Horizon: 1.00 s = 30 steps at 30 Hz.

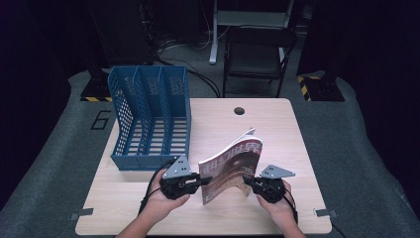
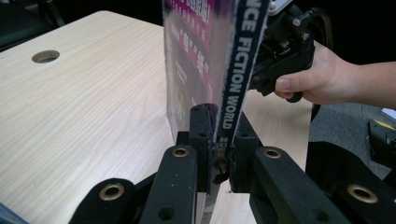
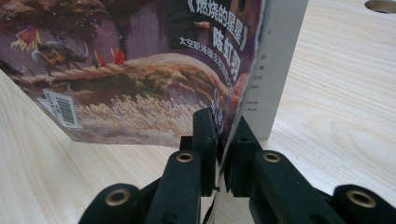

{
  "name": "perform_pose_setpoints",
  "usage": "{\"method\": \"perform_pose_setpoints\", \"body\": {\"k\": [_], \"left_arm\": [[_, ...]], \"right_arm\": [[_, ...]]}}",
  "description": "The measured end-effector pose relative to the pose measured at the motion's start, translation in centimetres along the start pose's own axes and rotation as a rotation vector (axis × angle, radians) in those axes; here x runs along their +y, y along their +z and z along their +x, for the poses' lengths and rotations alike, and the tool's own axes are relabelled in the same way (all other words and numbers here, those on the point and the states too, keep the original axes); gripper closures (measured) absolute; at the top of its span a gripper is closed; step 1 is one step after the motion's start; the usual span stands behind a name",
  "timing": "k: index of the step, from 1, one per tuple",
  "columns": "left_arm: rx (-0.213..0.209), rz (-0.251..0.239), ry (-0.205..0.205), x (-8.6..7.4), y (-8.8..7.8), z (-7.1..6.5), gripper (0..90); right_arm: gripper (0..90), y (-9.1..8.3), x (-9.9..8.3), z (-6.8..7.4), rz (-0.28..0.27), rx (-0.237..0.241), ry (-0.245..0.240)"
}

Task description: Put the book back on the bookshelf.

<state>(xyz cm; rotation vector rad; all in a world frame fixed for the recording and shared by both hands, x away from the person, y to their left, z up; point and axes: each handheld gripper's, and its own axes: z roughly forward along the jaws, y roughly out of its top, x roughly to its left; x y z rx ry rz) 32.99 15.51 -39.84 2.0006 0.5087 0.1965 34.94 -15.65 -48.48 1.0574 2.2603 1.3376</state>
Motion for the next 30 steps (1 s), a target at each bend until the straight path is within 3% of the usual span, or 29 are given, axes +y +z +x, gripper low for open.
{"method": "perform_pose_setpoints", "body": {"k": [7,12,18,21,30], "left_arm": [[-0.024,0.059,-0.015,1.0,-0.2,0.2,79.2],[-0.020,0.030,-0.042,1.7,-0.5,0.4,75.3],[-0.047,0.040,-0.043,3.6,-0.9,0.9,62.0],[-0.046,0.066,-0.044,5.1,-0.8,1.2,59.6],[-0.032,0.106,-0.032,7.7,-0.6,1.3,56.9]], "right_arm": [[80.2,-0.3,-0.1,0.0,0.012,0.005,0.000],[71.6,-0.5,-0.2,-0.1,-0.004,-0.001,0.010],[68.6,-0.7,-0.1,-0.1,-0.019,-0.006,0.000],[68.5,-0.8,-0.1,-0.1,-0.021,0.001,0.000],[68.5,-0.9,-0.1,-0.1,-0.025,0.002,-0.003]]}}
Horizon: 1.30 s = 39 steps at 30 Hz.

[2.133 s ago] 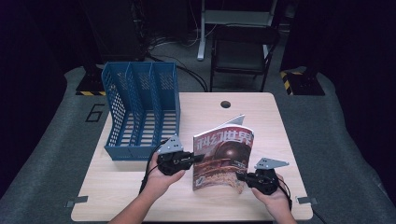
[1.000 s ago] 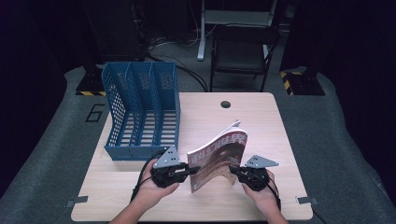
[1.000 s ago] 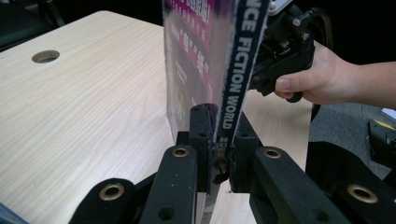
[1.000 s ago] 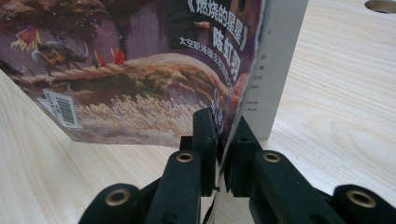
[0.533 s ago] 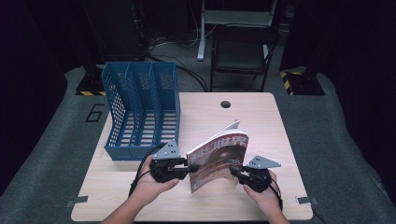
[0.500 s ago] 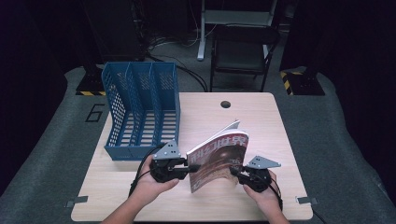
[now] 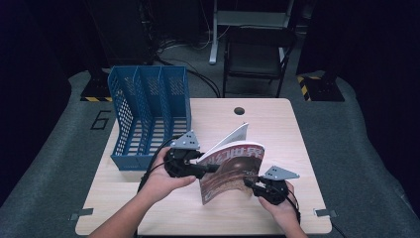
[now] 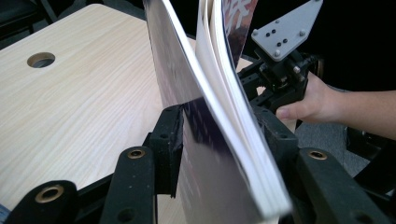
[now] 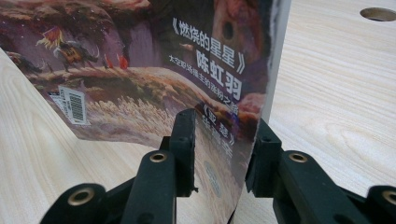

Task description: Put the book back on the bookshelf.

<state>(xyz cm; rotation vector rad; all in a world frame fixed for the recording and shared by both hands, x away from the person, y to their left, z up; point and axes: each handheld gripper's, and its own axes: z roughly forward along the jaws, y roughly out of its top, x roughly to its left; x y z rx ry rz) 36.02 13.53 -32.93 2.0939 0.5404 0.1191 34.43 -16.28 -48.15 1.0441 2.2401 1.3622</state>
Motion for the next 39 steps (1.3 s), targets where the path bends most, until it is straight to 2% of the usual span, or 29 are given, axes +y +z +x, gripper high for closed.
{"method": "perform_pose_setpoints", "body": {"k": [2,3,9,12,13,18,19,23,31,34,35,39], "left_arm": [[-0.004,0.003,-0.003,0.3,0.0,0.0,56.5],[0.010,0.016,0.005,0.8,0.1,0.1,56.5],[0.019,0.046,0.015,2.2,0.4,0.0,56.0],[0.027,0.047,0.005,2.8,0.7,0.1,56.0],[0.031,0.051,0.008,3.0,0.8,0.1,56.0],[0.039,0.065,-0.007,3.8,1.2,0.1,56.1],[0.048,0.067,-0.015,4.0,1.4,0.2,56.7],[0.044,0.084,-0.015,4.2,1.6,0.3,58.1],[0.049,0.103,-0.051,4.4,2.0,0.7,64.2],[0.046,0.125,-0.048,4.5,2.3,0.7,64.3],[0.044,0.146,-0.042,4.6,2.4,0.6,64.3],[0.057,0.161,-0.039,4.8,2.7,0.6,64.6]], "right_arm": [[68.5,0.0,0.0,0.0,-0.002,-0.001,0.001],[68.5,-0.1,0.0,0.1,-0.001,0.000,0.014],[68.5,-0.1,0.0,0.0,-0.006,0.000,0.006],[68.5,0.0,0.0,0.0,-0.005,0.000,-0.002],[68.5,0.0,0.0,0.1,-0.002,0.003,0.016],[68.5,0.0,0.0,0.1,-0.010,-0.004,0.018],[68.6,-0.1,0.0,0.0,-0.005,0.011,0.005],[68.6,-0.1,0.0,0.0,-0.006,0.009,0.010],[68.6,0.0,0.0,0.1,-0.014,-0.007,0.019],[68.6,0.0,0.0,0.1,-0.014,0.005,0.021],[68.6,0.0,0.0,0.1,-0.014,0.003,0.018],[68.7,0.0,0.1,0.1,-0.007,0.008,0.016]]}}
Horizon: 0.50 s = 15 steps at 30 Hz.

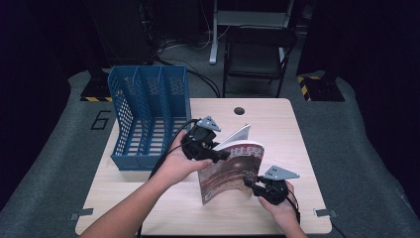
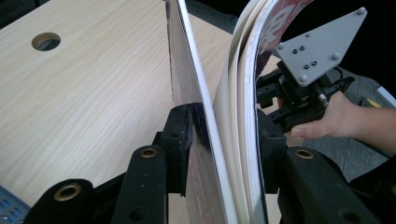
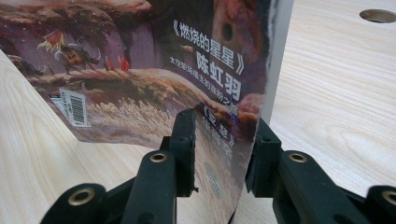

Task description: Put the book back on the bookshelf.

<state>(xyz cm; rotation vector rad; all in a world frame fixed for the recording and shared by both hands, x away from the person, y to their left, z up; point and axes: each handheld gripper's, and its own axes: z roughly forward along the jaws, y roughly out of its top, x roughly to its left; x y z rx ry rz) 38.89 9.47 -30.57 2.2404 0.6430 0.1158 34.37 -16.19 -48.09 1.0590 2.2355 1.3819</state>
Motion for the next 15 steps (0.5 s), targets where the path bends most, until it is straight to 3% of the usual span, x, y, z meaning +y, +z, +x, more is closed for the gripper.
{"method": "perform_pose_setpoints", "body": {"k": [7,15], "left_arm": [[0.000,0.014,-0.002,0.36,0.59,0.04,67.5],[0.007,0.006,0.001,0.53,0.75,-0.18,72.7]], "right_arm": [[68.7,0.07,-0.02,-0.04,-0.010,-0.015,-0.005],[68.7,-0.02,0.00,-0.15,-0.009,0.004,-0.010]]}}
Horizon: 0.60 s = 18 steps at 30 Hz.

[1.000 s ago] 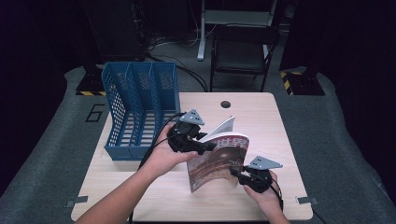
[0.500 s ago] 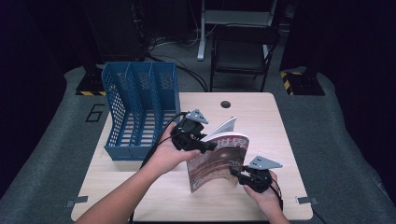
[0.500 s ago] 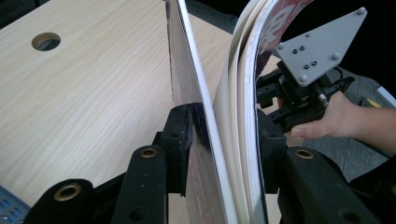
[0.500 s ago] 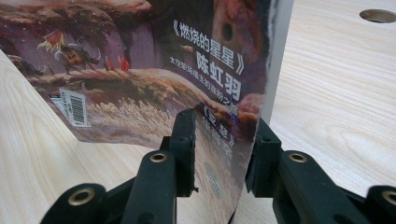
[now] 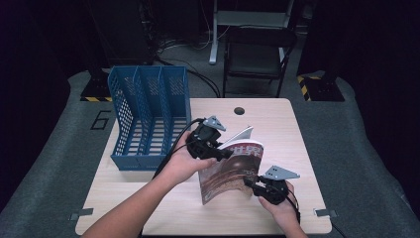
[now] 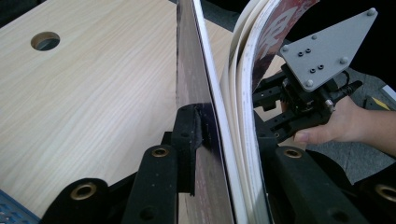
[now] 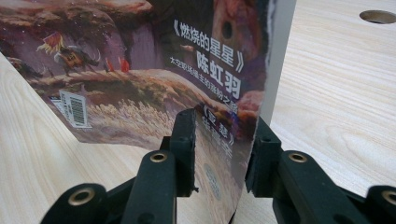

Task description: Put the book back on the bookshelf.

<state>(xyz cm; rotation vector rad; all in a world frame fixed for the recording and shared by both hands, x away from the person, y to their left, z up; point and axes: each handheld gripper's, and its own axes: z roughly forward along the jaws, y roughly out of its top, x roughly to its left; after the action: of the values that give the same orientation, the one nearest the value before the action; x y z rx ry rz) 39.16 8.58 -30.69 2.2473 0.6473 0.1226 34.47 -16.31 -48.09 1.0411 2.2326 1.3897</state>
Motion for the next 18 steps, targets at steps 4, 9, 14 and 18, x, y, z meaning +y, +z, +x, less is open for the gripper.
{"method": "perform_pose_setpoints", "body": {"k": [4,9,14,18], "left_arm": [[0.007,-0.002,0.009,0.03,0.06,-0.18,77.0],[0.008,0.000,0.026,0.04,0.08,-0.34,79.5],[0.008,0.000,0.035,0.05,0.10,-0.43,81.3],[0.014,0.000,0.047,0.02,0.06,-0.42,82.2]], "right_arm": [[68.7,0.04,0.00,0.03,0.000,-0.007,0.007],[68.6,0.13,-0.02,0.00,-0.001,0.006,0.003],[68.3,0.19,-0.01,-0.04,-0.001,0.004,0.005],[68.2,0.18,-0.01,-0.03,0.000,0.003,0.004]]}}
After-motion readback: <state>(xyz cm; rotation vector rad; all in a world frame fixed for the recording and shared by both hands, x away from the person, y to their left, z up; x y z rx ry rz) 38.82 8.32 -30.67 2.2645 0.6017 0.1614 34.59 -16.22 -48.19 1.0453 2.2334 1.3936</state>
